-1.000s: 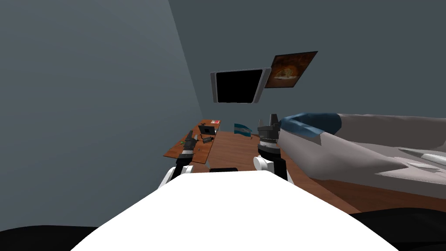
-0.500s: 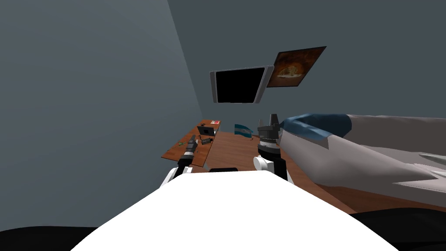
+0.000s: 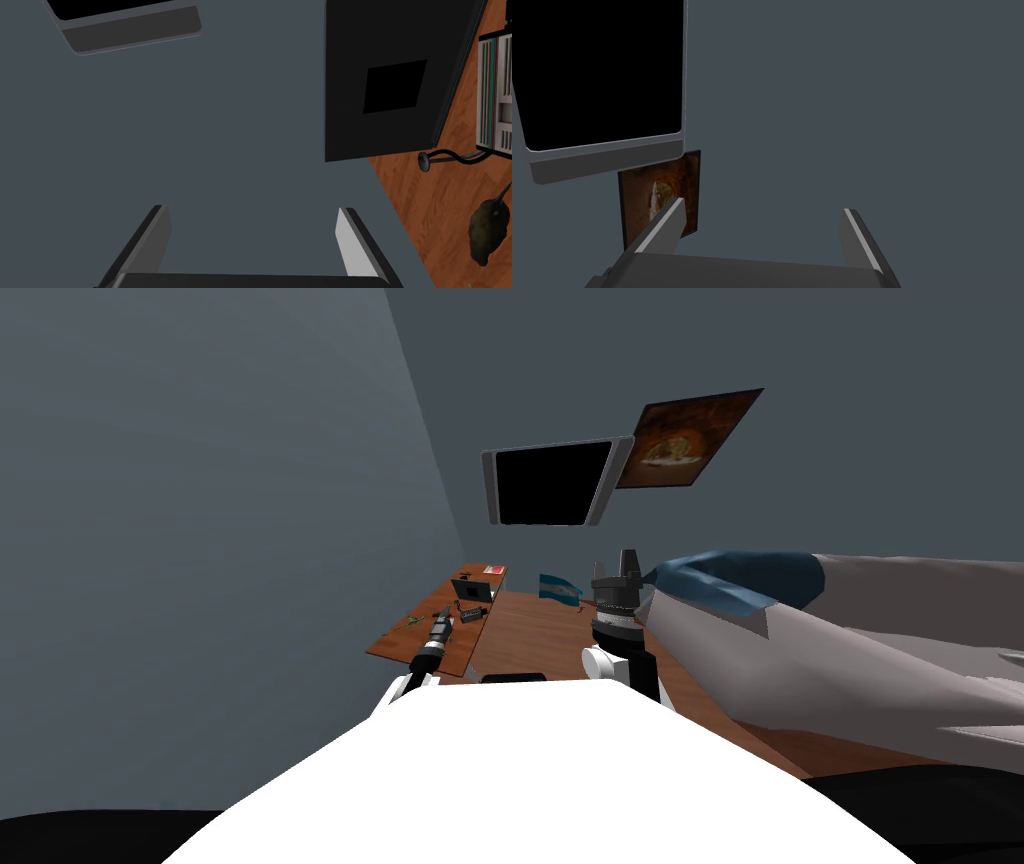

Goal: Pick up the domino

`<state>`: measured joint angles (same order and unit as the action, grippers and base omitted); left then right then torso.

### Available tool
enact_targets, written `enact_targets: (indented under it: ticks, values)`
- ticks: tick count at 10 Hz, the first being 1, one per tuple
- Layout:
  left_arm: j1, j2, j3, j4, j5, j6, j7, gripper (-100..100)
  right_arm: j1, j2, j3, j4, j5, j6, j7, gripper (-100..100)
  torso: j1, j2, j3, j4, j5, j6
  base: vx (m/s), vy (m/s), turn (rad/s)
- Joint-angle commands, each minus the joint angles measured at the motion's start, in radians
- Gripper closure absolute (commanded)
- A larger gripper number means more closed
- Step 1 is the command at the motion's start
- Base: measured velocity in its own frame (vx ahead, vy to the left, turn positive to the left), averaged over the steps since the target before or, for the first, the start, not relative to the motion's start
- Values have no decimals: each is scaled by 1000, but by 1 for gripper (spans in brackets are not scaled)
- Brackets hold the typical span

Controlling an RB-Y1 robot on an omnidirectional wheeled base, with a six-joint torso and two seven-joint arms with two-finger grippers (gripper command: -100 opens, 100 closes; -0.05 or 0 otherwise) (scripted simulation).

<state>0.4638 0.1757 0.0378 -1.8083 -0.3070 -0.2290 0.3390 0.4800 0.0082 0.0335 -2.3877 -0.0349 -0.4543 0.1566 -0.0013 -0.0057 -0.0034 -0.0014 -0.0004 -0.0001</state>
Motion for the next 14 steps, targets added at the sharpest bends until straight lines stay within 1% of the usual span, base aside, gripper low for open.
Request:
enact_targets:
  ticks: [1, 2, 3, 4, 5, 6, 7, 8, 9, 10, 11, 12, 13, 14]
  values:
    - [1, 11, 7, 50, -42, 47, 34, -100, 0, 0, 0, 0, 0, 0, 0, 0, 0, 0, 0, 0, 0, 0, 117, -44, 38]
    - [1, 11, 7, 69, -42, 47, 34, -100, 0, 0, 0, 0, 0, 0, 0, 0, -1, -2, -1, 0, 0, 0, 95, -37, 16]
    - [-4, 19, 13, 98, -70, 77, 55, -100, 0, 0, 0, 0, 0, 0, 0, 0, 0, -1, -1, 0, 0, 0, 77, -39, 13]
    - [-4, 19, 13, 120, -70, 77, 55, -100, 0, 0, 0, 0, 0, 0, 0, 0, -1, 0, 0, 0, 0, 0, 65, -28, 11]
    - [-9, 26, 19, 162, -100, 107, 75, -100, 0, 0, 0, 0, 0, 0, 0, 0, 0, 1, 0, 0, 0, 0, 78, -35, 14]
    - [-9, 26, 19, 171, -100, 107, 75, -100, 0, 0, 0, 0, 0, 0, 0, 0, 0, 0, 0, 0, 0, 0, 61, -34, 14]
    - [-15, 33, 25, 211, -130, 136, 96, -100, 0, 0, 0, 0, 0, 0, 0, 0, 0, 1, 1, 0, 0, 0, 81, -30, 11]
    - [-15, 33, 25, 218, -130, 136, 96, -100, 0, 0, 0, 0, 0, 0, 0, 0, 0, 0, 0, 0, 0, 0, 66, -24, 7]
    - [-21, 39, 31, 246, -160, 166, 115, -100, 0, 0, 0, 0, 0, 0, 0, 0, 0, 1, 0, 0, 0, 0, 60, -32, 4]
    - [-21, 39, 31, 270, -160, 166, 115, -100, 0, 0, 0, 0, 0, 0, 0, 0, 0, 1, 1, 0, 0, 0, 62, -31, 5]
    - [-21, 39, 31, 273, -160, 166, 115, -100, 0, 0, 0, 0, 0, 0, 0, 0, 0, 1, 1, 0, 0, 0, 34, -17, 1]
    - [-27, 44, 37, 313, -191, 195, 135, -100, 0, 0, 0, 0, 0, 0, 0, 0, 1, 3, 1, 1, 0, 0, 50, -27, -1]
    - [-27, 44, 37, 325, -191, 195, 135, -100, 0, 0, 0, 0, 0, 0, 0, 0, 0, 2, 1, 1, 0, 0, 60, -23, 4]
    - [-33, 48, 42, 368, -222, 224, 154, -100, 0, 0, 0, 0, 0, 0, 0, 0, 1, 2, 1, 0, 0, 0, 98, -29, -3]
